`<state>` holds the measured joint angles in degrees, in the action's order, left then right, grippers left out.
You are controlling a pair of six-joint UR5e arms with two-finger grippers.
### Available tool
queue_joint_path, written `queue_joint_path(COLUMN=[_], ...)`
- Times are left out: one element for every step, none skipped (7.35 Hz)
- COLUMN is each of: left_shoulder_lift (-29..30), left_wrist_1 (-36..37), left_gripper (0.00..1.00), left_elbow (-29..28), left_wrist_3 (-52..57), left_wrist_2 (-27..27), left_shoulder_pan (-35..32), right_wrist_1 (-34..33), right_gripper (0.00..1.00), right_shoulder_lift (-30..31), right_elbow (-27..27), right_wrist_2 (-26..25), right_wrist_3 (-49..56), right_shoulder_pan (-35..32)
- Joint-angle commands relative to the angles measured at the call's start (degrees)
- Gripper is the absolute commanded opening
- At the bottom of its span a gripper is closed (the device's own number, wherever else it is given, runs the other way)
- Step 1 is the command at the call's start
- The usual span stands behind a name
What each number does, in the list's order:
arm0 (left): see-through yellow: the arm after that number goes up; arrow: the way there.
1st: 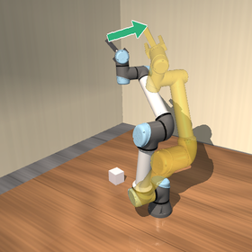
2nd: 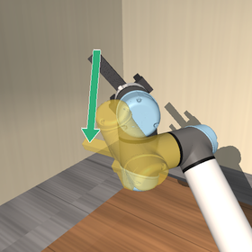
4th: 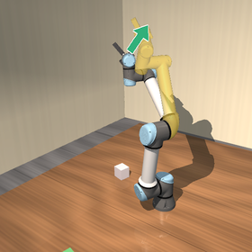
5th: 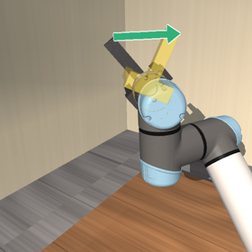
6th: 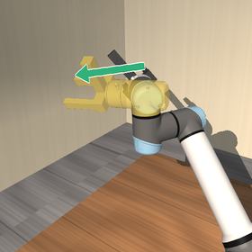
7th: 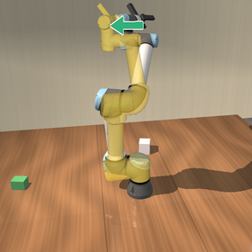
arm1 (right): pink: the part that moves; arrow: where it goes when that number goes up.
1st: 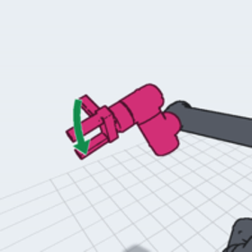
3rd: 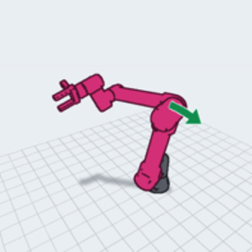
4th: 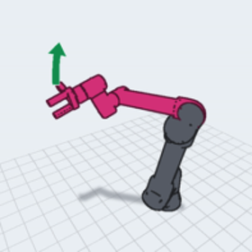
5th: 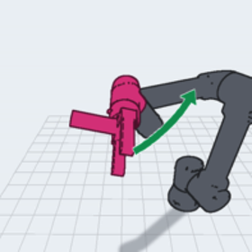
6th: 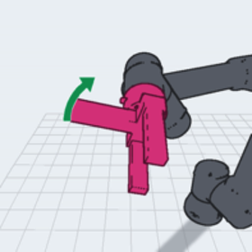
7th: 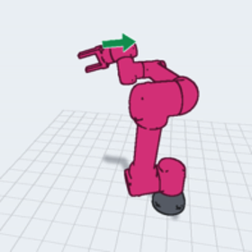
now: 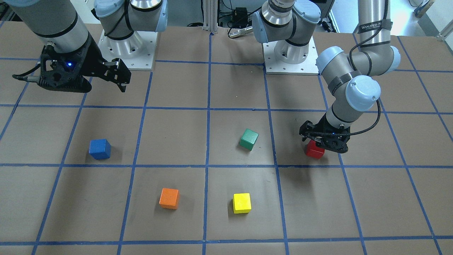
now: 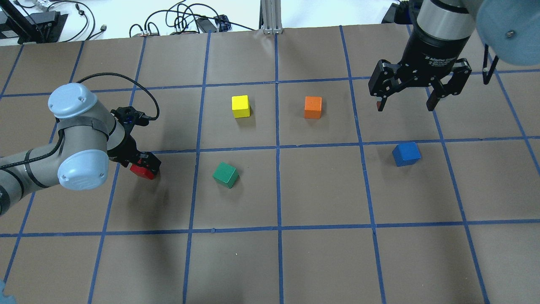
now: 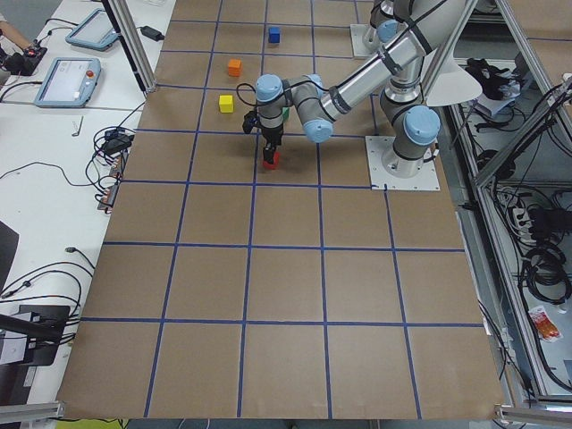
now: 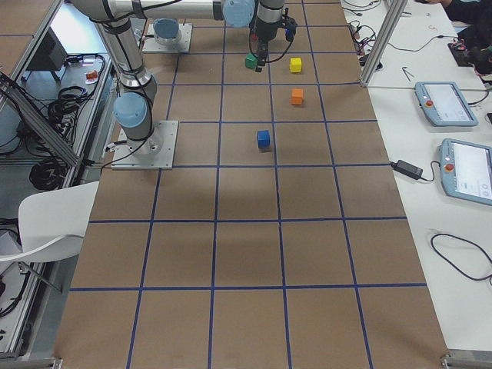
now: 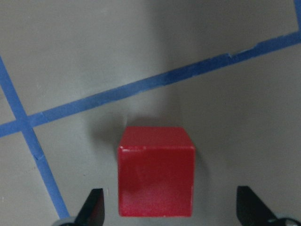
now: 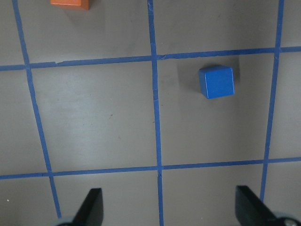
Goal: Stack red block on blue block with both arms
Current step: 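Close the left gripper on the red cube and lift it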
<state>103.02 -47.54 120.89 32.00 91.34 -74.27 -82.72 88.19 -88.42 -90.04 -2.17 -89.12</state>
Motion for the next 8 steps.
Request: queue_joint_path(left_shoulder_lift=[1.3,1.4,1.4,1.3,0.7,0.2,-0.2,0.3], left_wrist_1=[2.4,2.4,2.4,2.4,2.3,1.6,-1.2,-6.0], left_gripper=[1.0,0.73,0.42,0.04,0.0,0.0,0.0,0.0], left_elbow=[0.1,0.3,0.9,0.5,0.1,-2.1,-4.8,-9.7], left_wrist_3=[-0.1,-0.4,-0.7,-0.7,-1.4,-5.9,-13.6,-22.0], left_wrist_2=[0.1,0.1,-0.1,0.0,-0.2,-1.2,-4.1,-4.2], left_shoulder_pan=[0.0,-0.2,-0.2,-0.2,-0.4,-1.9,-6.3,-12.8], right_wrist_1=[-0.9,-1.1,-1.1,-1.1,-1.1,-1.1,-1.1,-1.4], right_gripper=[1.0,1.0,1.0,1.0,1.0,1.0,1.0,1.0], right_shoulder_lift=[0.6,0.8,1.1,1.0,1.0,1.0,1.0,1.1], right_elbow=[-1.0,-1.3,-1.4,-1.4,-1.4,-1.6,-2.0,-2.2], right_wrist_2=[0.1,0.1,0.1,0.1,0.1,0.1,0.1,0.1], right_wrist_3=[0.0,0.1,0.1,0.1,0.1,0.1,0.0,0.1], right_shoulder_pan=[0.0,0.0,0.0,0.0,0.0,0.0,0.0,0.0])
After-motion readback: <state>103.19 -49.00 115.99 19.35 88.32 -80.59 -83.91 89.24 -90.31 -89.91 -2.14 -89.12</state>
